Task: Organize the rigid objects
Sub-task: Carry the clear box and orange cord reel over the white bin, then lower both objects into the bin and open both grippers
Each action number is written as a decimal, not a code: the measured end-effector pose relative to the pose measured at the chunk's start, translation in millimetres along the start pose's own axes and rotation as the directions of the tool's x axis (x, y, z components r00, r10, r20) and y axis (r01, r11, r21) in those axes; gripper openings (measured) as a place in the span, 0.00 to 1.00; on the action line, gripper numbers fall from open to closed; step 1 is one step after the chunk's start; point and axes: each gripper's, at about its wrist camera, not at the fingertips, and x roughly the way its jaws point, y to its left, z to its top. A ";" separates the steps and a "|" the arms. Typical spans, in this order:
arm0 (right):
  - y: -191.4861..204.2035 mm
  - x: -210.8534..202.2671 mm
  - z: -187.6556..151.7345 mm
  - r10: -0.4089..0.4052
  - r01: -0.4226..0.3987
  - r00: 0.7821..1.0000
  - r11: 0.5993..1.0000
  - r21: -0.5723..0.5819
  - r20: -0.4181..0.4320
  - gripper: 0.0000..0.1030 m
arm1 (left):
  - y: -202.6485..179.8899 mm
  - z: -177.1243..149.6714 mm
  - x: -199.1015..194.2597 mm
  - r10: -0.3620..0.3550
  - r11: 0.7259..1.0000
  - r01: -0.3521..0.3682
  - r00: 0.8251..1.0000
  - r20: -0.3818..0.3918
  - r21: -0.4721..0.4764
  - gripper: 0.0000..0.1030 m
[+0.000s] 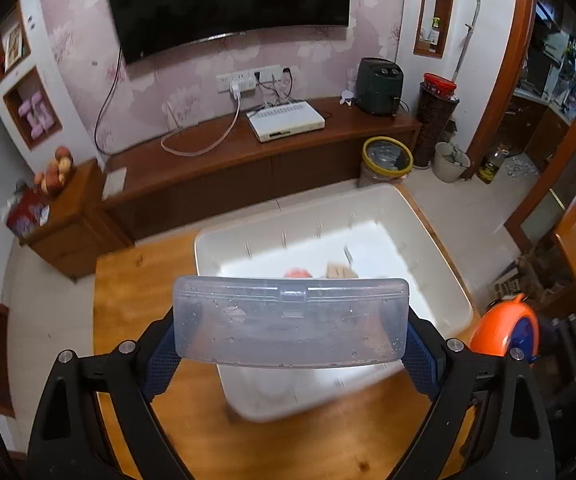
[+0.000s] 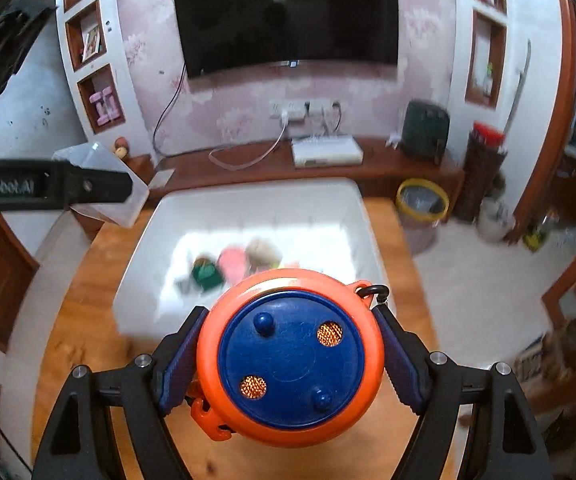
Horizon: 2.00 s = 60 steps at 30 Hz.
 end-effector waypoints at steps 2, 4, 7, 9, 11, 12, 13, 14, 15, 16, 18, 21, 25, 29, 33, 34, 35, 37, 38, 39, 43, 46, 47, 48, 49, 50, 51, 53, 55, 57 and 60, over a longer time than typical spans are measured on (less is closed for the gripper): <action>-1.8 13.4 19.7 -0.035 0.035 0.999 0.999 -0.011 0.011 0.79 | 1.2 12.7 17.4 0.007 1.000 -0.007 1.000 -0.015 0.002 0.90; -4.2 28.3 32.1 -0.061 0.062 0.998 0.998 -0.018 0.018 0.79 | 4.4 23.4 42.8 0.018 1.000 -0.018 0.999 -0.043 -0.004 0.90; -7.5 63.0 43.5 -0.121 0.121 0.993 0.992 -0.046 -0.004 0.79 | 10.3 28.1 88.1 0.062 0.998 -0.063 0.993 -0.102 -0.005 0.90; -10.0 89.4 45.3 -0.149 0.146 0.988 0.987 -0.065 -0.043 0.79 | 15.1 24.5 116.9 0.078 0.997 -0.081 0.985 -0.156 -0.008 0.90; -11.3 116.5 43.0 -0.183 0.174 0.979 0.980 -0.096 -0.089 0.79 | 19.6 21.1 140.2 0.093 0.995 -0.097 0.974 -0.206 -0.010 0.90; -13.1 125.5 40.5 -0.199 0.187 0.974 0.976 -0.110 -0.111 0.79 | 22.1 18.3 152.9 0.103 0.994 -0.109 0.966 -0.235 -0.011 0.90; -13.8 135.5 38.2 -0.211 0.195 0.968 0.973 -0.123 -0.134 0.79 | 23.5 16.7 161.2 0.108 0.993 -0.114 0.961 -0.254 -0.013 0.90; -14.3 141.7 35.7 -0.219 0.199 0.964 0.971 -0.134 -0.152 0.79 | 24.4 14.6 168.1 0.112 0.993 -0.120 0.957 -0.268 -0.014 0.90; -15.0 147.9 32.3 -0.231 0.207 0.958 0.967 -0.147 -0.169 0.79 | 25.1 12.4 174.7 0.117 0.992 -0.126 0.952 -0.281 -0.014 0.90; -15.4 151.5 31.3 -0.240 0.213 0.955 0.964 -0.157 -0.177 0.79 | 25.5 11.5 179.1 0.119 0.992 -0.128 0.950 -0.288 -0.010 0.90; -14.0 157.7 27.9 -0.253 0.218 0.949 0.958 -0.188 -0.188 0.79 | 24.2 8.9 186.6 0.129 0.991 -0.133 0.946 -0.298 0.005 0.90; -10.1 167.6 23.4 -0.280 0.230 0.935 0.945 -0.232 -0.216 0.79 | 22.2 5.0 195.1 0.135 0.991 -0.135 0.939 -0.316 0.022 0.90; 0.1 174.6 20.3 -0.341 0.271 0.918 0.912 -0.307 -0.204 0.79 | 20.7 1.7 199.3 0.140 0.990 -0.139 0.935 -0.327 0.028 0.90; 5.8 178.4 19.3 -0.353 0.276 0.912 0.905 -0.323 -0.210 0.79 | 20.0 0.9 202.6 0.152 0.988 -0.147 0.933 -0.327 0.039 0.91; 9.2 177.0 22.3 -0.344 0.269 0.917 0.906 -0.326 -0.200 0.80 | 20.5 -0.2 203.0 0.138 0.990 -0.130 0.933 -0.334 0.046 0.91; 10.6 175.5 22.8 -0.342 0.268 0.920 0.906 -0.327 -0.194 0.80 | 20.2 -1.1 203.4 0.139 0.990 -0.130 0.930 -0.340 0.050 0.91; 12.5 173.7 23.2 -0.338 0.265 0.922 0.906 -0.330 -0.188 0.80 | 19.7 -2.3 203.8 0.143 0.990 -0.132 0.927 -0.346 0.056 0.91; 16.1 169.6 23.2 -0.327 0.257 0.928 0.908 -0.330 -0.179 0.80 | 18.7 -5.1 203.0 0.151 0.988 -0.137 0.922 -0.357 0.065 0.91; 17.6 167.2 23.4 -0.322 0.254 0.930 0.910 -0.327 -0.175 0.80 | 18.3 -6.6 201.8 0.151 0.988 -0.137 0.921 -0.359 0.066 0.92; 18.9 164.5 23.6 -0.314 0.248 0.933 0.914 -0.321 -0.173 0.80 | 17.8 -8.1 198.4 0.150 0.989 -0.134 0.923 -0.353 0.068 0.95; 23.9 150.0 22.3 -0.273 0.218 0.947 0.933 -0.285 -0.169 0.80 | 16.6 -11.4 181.4 0.132 0.990 -0.112 0.938 -0.320 0.081 0.97; 28.9 137.2 19.2 -0.249 0.199 0.953 0.943 -0.266 -0.170 0.80 | 20.7 -12.8 167.1 0.113 0.993 -0.097 0.945 -0.307 0.066 0.97; 30.6 132.4 18.8 -0.242 0.194 0.955 0.946 -0.260 -0.169 0.80 | 23.1 -12.9 163.3 0.103 0.994 -0.091 0.947 -0.303 0.056 0.98; 33.4 126.2 17.9 -0.231 0.186 0.958 0.950 -0.251 -0.167 0.80 | 25.7 -13.1 157.9 0.091 0.996 -0.082 0.949 -0.301 0.043 0.98; 35.4 121.2 17.1 -0.223 0.179 0.961 0.953 -0.245 -0.166 0.80 | 28.1 -13.5 152.3 0.079 0.997 -0.073 0.951 -0.298 0.030 0.98; 38.1 115.2 15.7 -0.220 0.177 0.961 0.955 -0.240 -0.165 0.80 | 30.3 -14.2 146.7 0.066 0.998 -0.063 0.954 -0.294 0.018 0.98; 41.0 108.9 13.3 -0.218 0.176 0.962 0.955 -0.238 -0.162 0.80 | 31.9 -15.0 139.2 0.047 0.999 -0.047 0.957 -0.286 0.004 0.98; 45.8 97.5 10.8 -0.211 0.171 0.965 0.958 -0.232 -0.157 0.80 | 34.4 -16.5 127.1 0.026 1.000 -0.029 0.962 -0.273 -0.008 0.98; 50.9 83.7 7.4 -0.203 0.167 0.967 0.961 -0.222 -0.153 0.80 | 36.7 -17.2 112.2 0.003 1.000 -0.008 0.966 -0.257 -0.020 0.98; 52.9 71.0 3.6 -0.196 0.164 0.969 0.964 -0.207 -0.148 0.80 | 37.3 -19.3 95.7 -0.023 0.999 0.016 0.970 -0.240 -0.032 0.98; 56.7 50.0 0.4 -0.182 0.156 0.973 0.972 -0.174 -0.142 0.80 | 37.8 -23.5 69.2 -0.049 0.998 0.041 0.975 -0.215 -0.041 0.98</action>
